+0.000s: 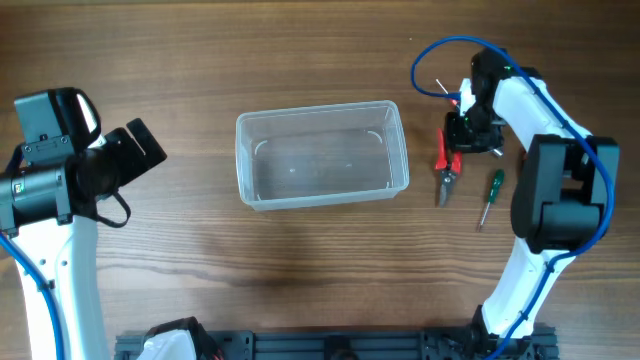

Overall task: Pack container
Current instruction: 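Carry the snips over the container and lower them inside, then open the right gripper and move it back to the tools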

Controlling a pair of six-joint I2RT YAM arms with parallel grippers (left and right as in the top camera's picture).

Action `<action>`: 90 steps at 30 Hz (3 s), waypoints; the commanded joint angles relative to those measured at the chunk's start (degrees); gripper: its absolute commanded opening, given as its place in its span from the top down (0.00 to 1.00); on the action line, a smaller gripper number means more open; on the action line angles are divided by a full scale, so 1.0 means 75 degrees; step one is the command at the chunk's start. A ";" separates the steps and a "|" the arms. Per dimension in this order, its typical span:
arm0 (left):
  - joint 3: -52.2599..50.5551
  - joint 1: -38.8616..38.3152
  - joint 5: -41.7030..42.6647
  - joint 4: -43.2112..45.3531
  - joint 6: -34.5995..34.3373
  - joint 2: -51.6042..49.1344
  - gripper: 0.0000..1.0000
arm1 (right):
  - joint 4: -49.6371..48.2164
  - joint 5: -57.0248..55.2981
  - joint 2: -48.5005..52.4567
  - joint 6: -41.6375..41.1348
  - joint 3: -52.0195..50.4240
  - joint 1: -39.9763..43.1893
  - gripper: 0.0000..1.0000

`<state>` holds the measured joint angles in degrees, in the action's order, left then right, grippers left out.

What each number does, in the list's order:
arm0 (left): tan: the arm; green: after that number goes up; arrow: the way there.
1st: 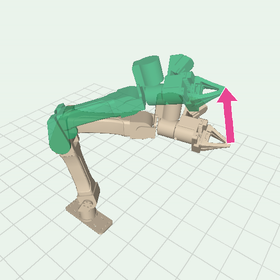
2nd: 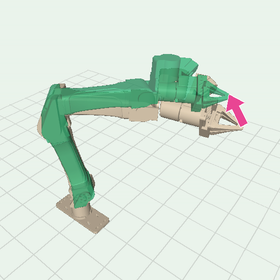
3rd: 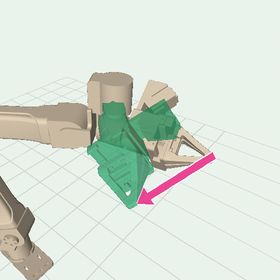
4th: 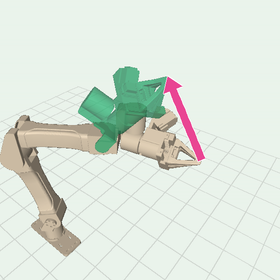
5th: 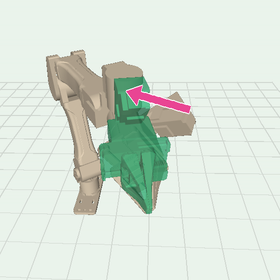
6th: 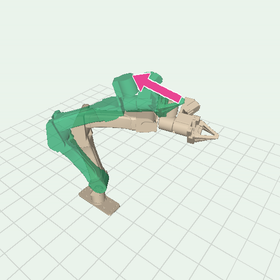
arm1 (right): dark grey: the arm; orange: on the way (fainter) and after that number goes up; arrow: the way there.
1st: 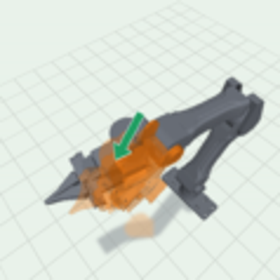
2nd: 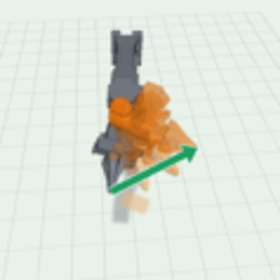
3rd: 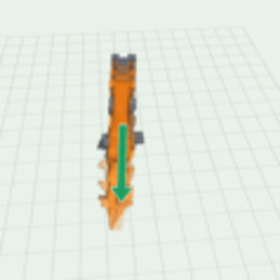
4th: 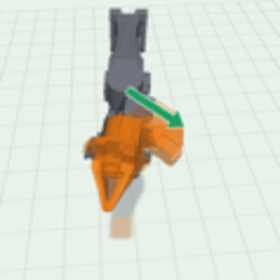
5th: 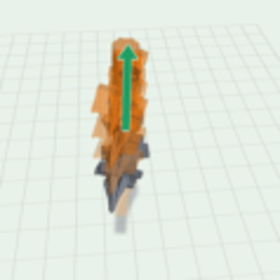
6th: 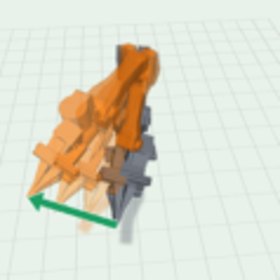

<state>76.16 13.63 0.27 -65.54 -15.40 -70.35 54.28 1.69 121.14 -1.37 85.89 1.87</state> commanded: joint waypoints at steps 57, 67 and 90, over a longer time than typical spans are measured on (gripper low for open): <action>0.0102 0.0041 0.0015 -0.0017 -0.0067 -0.0020 0.00 | -0.0874 0.1192 -0.0560 0.6505 0.0580 -0.4648 0.96; 0.0102 0.0041 0.0015 -0.0020 -0.0067 -0.0020 0.00 | -0.0965 0.1454 -0.0163 0.6513 0.0580 -0.4648 0.91; 0.0102 0.0041 0.0015 -0.0015 -0.0067 -0.0020 0.00 | -0.0093 -0.0691 -0.3217 0.2570 0.2165 -0.3567 0.00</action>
<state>76.16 13.63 0.27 -65.60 -15.40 -70.35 52.25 3.36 106.26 25.28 98.85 -31.03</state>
